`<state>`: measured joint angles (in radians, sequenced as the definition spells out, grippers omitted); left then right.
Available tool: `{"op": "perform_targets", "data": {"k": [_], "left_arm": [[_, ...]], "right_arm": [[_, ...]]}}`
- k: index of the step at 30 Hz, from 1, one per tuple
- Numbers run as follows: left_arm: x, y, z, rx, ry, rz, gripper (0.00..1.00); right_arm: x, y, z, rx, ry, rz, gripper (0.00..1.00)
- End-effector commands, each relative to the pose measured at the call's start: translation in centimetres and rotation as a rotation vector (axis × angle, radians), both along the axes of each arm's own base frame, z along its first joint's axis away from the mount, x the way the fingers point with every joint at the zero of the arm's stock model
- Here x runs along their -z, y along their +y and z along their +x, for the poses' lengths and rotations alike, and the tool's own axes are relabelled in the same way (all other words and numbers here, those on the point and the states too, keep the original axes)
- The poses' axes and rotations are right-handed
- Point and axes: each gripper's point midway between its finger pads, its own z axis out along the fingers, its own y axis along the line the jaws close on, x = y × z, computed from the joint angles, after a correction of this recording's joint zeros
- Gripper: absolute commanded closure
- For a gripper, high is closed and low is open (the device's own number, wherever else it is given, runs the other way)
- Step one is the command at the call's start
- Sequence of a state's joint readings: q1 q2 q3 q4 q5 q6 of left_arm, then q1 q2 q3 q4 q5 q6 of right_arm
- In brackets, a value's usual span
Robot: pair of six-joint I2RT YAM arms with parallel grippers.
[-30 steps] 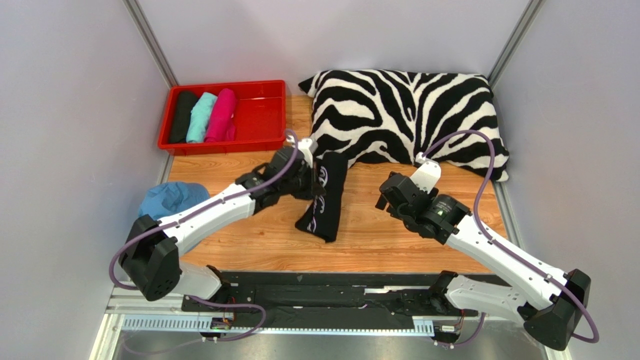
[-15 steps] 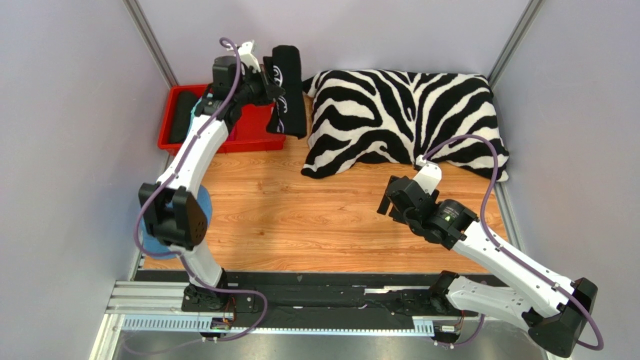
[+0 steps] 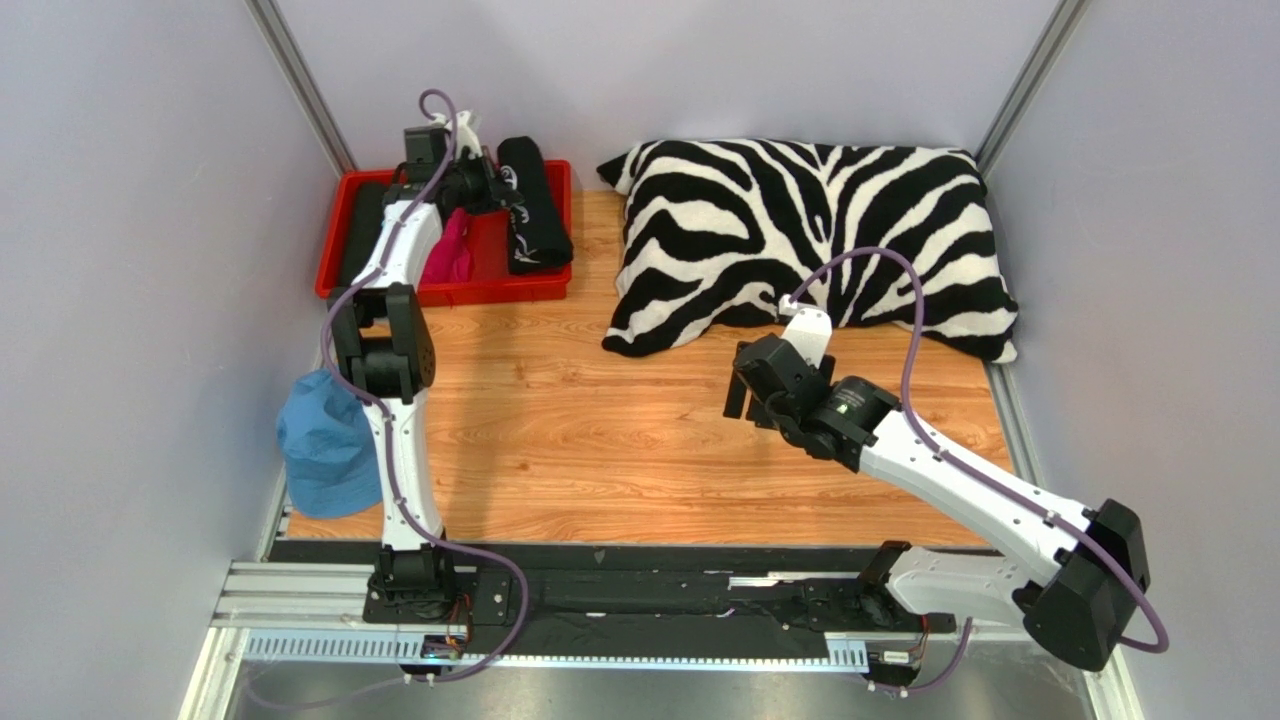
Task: Roll the t-shirts
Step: Place the T-shirt in the bin.
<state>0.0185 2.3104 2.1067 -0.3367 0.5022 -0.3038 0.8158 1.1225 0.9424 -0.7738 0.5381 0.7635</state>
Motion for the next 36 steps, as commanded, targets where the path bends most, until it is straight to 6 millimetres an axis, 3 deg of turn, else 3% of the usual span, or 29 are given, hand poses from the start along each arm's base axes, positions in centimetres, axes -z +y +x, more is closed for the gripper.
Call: {"op": "perform_targets", "data": {"k": [1,4,9,14,20,26,33,36], "left_arm": [[-4.4,4.5,1.8,0.011,-0.141,-0.013,1.0],[-2.3,5.2,2.2,0.031,-0.114,-0.046,1.0],[-0.4,6.7,2.7,0.03,-0.068,-0.04,1.0],[2.4,7.4,2.4,0.014,-0.007,-0.028,1.0],[4.1,6.9,1.3,0.038,0.046,-0.048,1.0],[6.1,8.3,0.1,0.0,0.113,0.046,1.0],[6.8,8.9,0.4,-0.03,0.145,0.076,0.96],[6.7,8.9,0.6,-0.048,0.151,0.068,0.89]], "right_arm": [[-1.1,2.3,2.4,-0.018,-0.057,0.055,0.22],[0.2,3.0,3.2,-0.015,-0.027,0.066,0.22],[2.0,3.9,3.9,-0.024,0.018,0.054,0.22],[2.6,4.7,4.3,-0.033,0.035,0.066,0.22],[3.7,5.4,4.6,-0.039,0.058,0.071,0.22],[4.9,6.2,4.8,-0.054,0.085,0.081,0.22],[5.2,6.6,5.2,-0.062,0.096,0.086,0.22],[5.4,6.6,5.2,-0.063,0.102,0.091,0.22]]}}
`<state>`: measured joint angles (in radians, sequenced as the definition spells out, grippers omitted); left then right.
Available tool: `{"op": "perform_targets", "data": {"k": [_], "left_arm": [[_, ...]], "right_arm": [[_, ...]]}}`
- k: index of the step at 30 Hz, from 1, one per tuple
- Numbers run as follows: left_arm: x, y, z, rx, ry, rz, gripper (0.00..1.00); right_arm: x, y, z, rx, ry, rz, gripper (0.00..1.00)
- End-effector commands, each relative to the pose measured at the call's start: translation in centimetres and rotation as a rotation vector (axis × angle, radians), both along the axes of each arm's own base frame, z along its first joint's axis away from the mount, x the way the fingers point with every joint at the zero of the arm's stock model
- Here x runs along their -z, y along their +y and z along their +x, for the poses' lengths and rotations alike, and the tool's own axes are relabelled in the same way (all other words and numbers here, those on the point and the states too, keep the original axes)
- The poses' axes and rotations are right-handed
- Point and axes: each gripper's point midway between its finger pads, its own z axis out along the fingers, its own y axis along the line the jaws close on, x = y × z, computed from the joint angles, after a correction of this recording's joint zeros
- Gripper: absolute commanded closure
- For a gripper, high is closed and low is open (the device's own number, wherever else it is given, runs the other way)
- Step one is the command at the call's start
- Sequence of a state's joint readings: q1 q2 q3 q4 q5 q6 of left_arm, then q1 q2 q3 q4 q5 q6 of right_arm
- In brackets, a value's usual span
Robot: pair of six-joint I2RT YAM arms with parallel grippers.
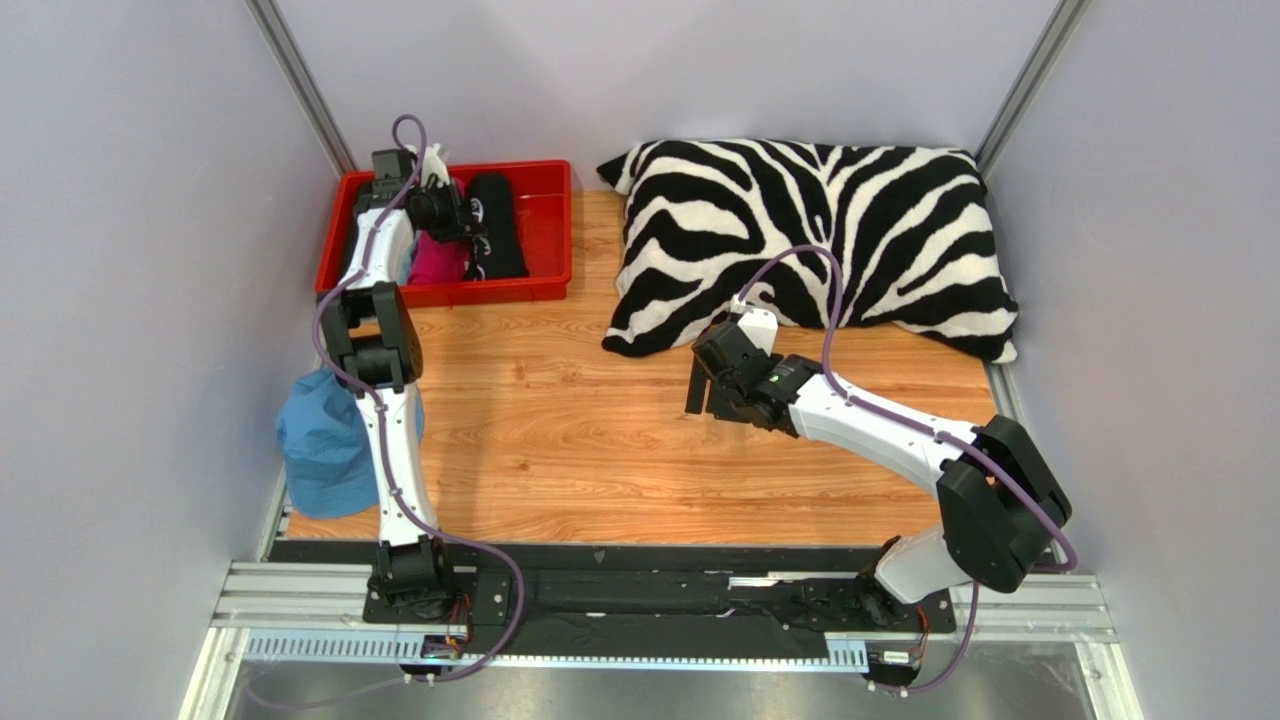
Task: Roll the t-shirts
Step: Place the T-shirt in the bin.
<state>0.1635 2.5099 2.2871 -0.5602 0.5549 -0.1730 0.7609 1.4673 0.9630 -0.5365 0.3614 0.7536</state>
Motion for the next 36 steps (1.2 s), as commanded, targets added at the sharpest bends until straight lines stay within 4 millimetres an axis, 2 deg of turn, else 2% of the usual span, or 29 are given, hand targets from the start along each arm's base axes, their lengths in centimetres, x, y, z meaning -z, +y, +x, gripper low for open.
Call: {"op": "perform_targets", "data": {"k": [1,4,5,6,9,15,21,25,27,29,30,31,32,33,35,36], "left_arm": [[-1.2,0.4,0.8,-0.022,-0.028,0.037,0.86],[-1.5,0.9,1.1,-0.052,-0.035,0.074,0.76],[-2.0,1.1,1.2,-0.064,-0.044,0.081,0.73],[-2.3,1.1,1.3,-0.08,-0.045,0.08,0.65],[-3.4,1.5,1.7,-0.113,-0.082,0.084,0.56],[-5.3,1.7,2.2,-0.144,-0.121,0.071,0.47],[-8.5,1.2,2.3,-0.142,-0.184,0.045,0.43],[-10.4,2.0,2.2,-0.188,-0.213,0.07,0.43],[-10.5,2.1,2.2,-0.202,-0.228,0.068,0.43],[-12.1,1.8,1.9,-0.197,-0.261,0.05,0.44],[-12.0,1.5,1.9,-0.183,-0.271,0.036,0.48],[-13.1,0.4,1.5,-0.143,-0.29,-0.003,0.51],[-13.4,0.0,1.3,-0.131,-0.296,-0.023,0.59],[-12.8,-0.3,1.1,-0.124,-0.29,-0.041,0.63],[-13.2,-1.7,0.4,-0.09,-0.284,-0.085,0.74],[-12.3,-2.2,0.1,-0.083,-0.258,-0.093,0.78]], "right_arm": [[-2.0,1.4,1.7,-0.001,-0.057,0.065,0.22],[-1.9,1.5,1.6,-0.006,-0.055,0.07,0.22],[-1.9,1.4,1.6,-0.008,-0.054,0.068,0.22],[-1.9,1.5,1.5,-0.011,-0.051,0.068,0.22],[-1.8,1.5,1.6,-0.014,-0.048,0.066,0.22],[-1.7,1.4,1.7,-0.011,-0.045,0.07,0.22],[-1.8,1.4,1.7,-0.014,-0.045,0.075,0.22],[-1.8,1.5,1.6,-0.02,-0.042,0.077,0.22],[-1.7,1.5,1.7,-0.02,-0.041,0.078,0.22],[-1.8,1.4,1.6,-0.019,-0.042,0.08,0.22],[-1.8,1.4,1.6,-0.02,-0.041,0.078,0.22],[-1.7,1.3,1.5,-0.02,-0.04,0.077,0.22],[-1.6,1.3,1.5,-0.019,-0.038,0.077,0.22],[-1.7,1.4,1.5,-0.02,-0.04,0.08,0.22],[-1.6,1.4,1.5,-0.018,-0.038,0.083,0.22],[-1.6,1.6,1.5,-0.022,-0.04,0.093,0.22]]}}
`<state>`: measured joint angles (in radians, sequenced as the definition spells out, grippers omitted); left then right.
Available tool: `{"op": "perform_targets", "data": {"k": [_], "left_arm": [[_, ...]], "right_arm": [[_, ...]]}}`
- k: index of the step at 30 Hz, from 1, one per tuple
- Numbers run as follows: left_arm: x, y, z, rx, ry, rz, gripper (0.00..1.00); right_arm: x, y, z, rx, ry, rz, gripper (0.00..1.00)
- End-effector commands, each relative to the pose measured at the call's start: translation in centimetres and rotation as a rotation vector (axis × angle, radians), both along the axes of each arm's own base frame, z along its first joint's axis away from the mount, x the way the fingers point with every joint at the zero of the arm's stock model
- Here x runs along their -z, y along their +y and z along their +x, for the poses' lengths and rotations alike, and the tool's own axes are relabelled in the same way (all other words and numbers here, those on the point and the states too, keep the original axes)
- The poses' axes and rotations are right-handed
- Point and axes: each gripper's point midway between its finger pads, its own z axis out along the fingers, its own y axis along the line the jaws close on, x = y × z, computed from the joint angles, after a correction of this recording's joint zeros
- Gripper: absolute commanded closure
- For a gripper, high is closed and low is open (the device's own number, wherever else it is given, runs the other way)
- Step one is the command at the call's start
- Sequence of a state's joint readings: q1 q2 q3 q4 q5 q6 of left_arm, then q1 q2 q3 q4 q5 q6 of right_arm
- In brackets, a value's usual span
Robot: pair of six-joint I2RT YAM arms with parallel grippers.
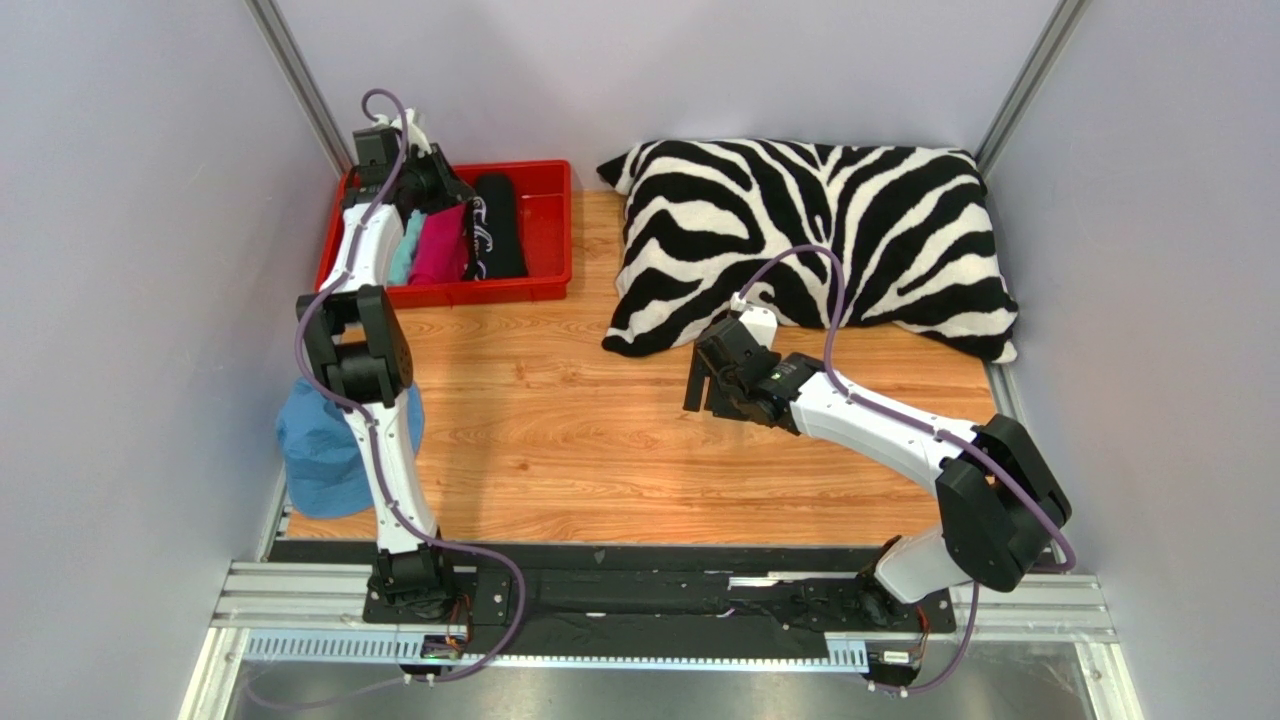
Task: Roll the t-shirts
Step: Place the T-shirt in the bin, then reset both arms
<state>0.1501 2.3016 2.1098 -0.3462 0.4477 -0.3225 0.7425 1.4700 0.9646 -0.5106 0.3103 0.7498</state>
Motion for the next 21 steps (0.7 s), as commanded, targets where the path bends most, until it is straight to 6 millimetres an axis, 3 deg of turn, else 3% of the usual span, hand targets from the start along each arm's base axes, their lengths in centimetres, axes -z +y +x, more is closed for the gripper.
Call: {"op": "perform_targets", "data": {"k": [1,4,8,16,21], "left_arm": [[-3.5,-3.4,-1.0,0.091,-0.076,-0.063,0.81],[-1.0,-4.4,-1.7,0.098,-0.01,-0.086,0.85],[2.2,-4.1,-2.2,0.064,0.072,-0.083,0.89],[7.9,0.0,-2.1,-0.137,0.254,0.049,0.92],[8.8,2.7,-1.4,-0.219,0.289,0.167,0.92]], "right_arm": [[-1.5,1.1,1.2,-0.007,-0.05,0.054,0.22],[-1.5,1.2,1.2,-0.007,-0.047,0.064,0.22],[-1.5,1.1,1.1,-0.005,-0.049,0.068,0.22],[-1.4,0.8,0.9,-0.003,-0.049,0.062,0.22],[-1.4,0.5,0.9,0.0,-0.048,0.059,0.22]]}}
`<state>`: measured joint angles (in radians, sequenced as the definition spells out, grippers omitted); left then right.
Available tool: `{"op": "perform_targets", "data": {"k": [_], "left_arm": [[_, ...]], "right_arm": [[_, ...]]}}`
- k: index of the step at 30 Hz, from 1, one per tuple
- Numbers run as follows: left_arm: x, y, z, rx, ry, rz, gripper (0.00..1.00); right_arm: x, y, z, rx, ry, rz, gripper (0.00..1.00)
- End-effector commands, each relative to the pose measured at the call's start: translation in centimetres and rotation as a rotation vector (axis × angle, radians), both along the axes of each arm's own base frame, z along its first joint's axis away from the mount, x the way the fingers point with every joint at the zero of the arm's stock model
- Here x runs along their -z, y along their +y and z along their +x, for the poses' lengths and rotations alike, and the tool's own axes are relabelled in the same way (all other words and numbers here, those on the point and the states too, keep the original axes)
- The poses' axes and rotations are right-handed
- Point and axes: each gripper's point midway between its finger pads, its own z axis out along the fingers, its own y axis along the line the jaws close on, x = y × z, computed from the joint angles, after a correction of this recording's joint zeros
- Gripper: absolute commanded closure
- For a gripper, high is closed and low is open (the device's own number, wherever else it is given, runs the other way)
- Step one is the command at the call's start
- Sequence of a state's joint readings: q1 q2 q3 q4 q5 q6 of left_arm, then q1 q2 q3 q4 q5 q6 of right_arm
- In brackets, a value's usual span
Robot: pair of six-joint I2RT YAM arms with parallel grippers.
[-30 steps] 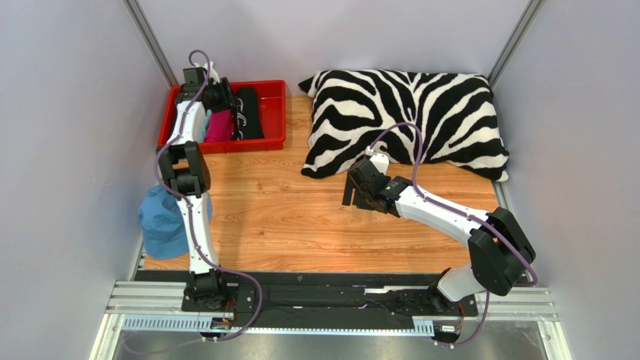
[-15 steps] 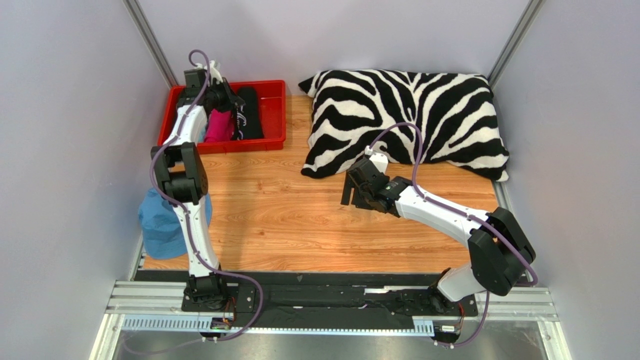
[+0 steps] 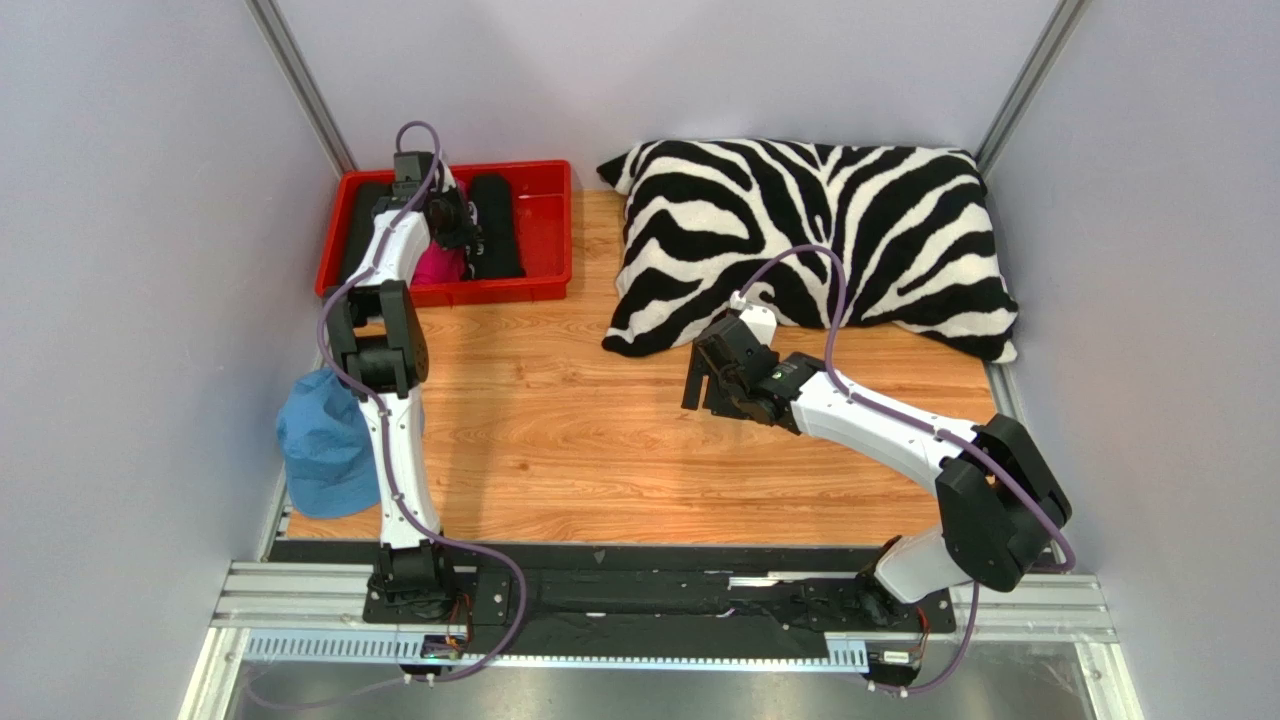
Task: Roll the t-shirts
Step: Reset both arms
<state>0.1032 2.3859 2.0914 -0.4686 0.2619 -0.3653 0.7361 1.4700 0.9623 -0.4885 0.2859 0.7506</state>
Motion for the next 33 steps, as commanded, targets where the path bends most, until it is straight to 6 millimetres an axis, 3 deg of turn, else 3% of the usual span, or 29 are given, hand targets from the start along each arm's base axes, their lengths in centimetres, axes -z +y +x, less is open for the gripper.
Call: {"op": "perform_targets", "data": {"k": [1,9,10,19,20,23,26,27,28,29,32,33], "left_arm": [[0.3,3.3,0.1,-0.085,0.058,0.135,0.92],[-0.5,4.1,1.4,-0.088,0.027,0.181,0.92],[-1.3,4.3,1.8,-0.091,0.008,0.183,0.92],[-1.5,3.2,2.4,-0.044,-0.021,0.142,0.92],[-3.1,3.0,2.4,-0.04,-0.051,0.136,0.91],[-6.5,2.9,2.2,-0.047,-0.136,0.137,0.79],[-10.2,2.8,1.3,-0.055,-0.205,0.135,0.57],[-11.2,2.5,1.2,-0.05,-0.235,0.13,0.3],[-11.7,1.8,0.1,-0.041,-0.239,0.123,0.15],[-12.1,1.4,-0.3,-0.04,-0.251,0.123,0.08],[-13.1,-0.7,-2.5,-0.028,-0.28,0.124,0.06],[-11.8,-2.1,-3.7,-0.008,-0.249,0.117,0.05]], "right_arm": [[-1.2,0.0,0.7,0.008,-0.045,0.028,0.22],[-1.2,-0.3,0.6,0.007,-0.046,0.026,0.22],[-1.1,-0.4,0.6,0.008,-0.045,0.025,0.22],[-2.0,-0.6,0.9,0.004,-0.065,0.027,0.22],[-2.2,-0.7,0.9,0.006,-0.067,0.029,0.22],[-3.2,-0.7,1.1,0.001,-0.091,0.037,0.22],[-4.1,-0.6,1.5,0.0,-0.111,0.044,0.21],[-4.2,-0.5,1.6,-0.001,-0.114,0.046,0.21],[-4.8,-0.5,1.8,0.002,-0.128,0.053,0.21],[-5.1,-0.6,1.9,0.007,-0.137,0.056,0.21],[-6.7,-1.3,2.1,0.025,-0.174,0.077,0.21],[-7.0,-1.4,2.0,0.026,-0.183,0.083,0.21]]}}
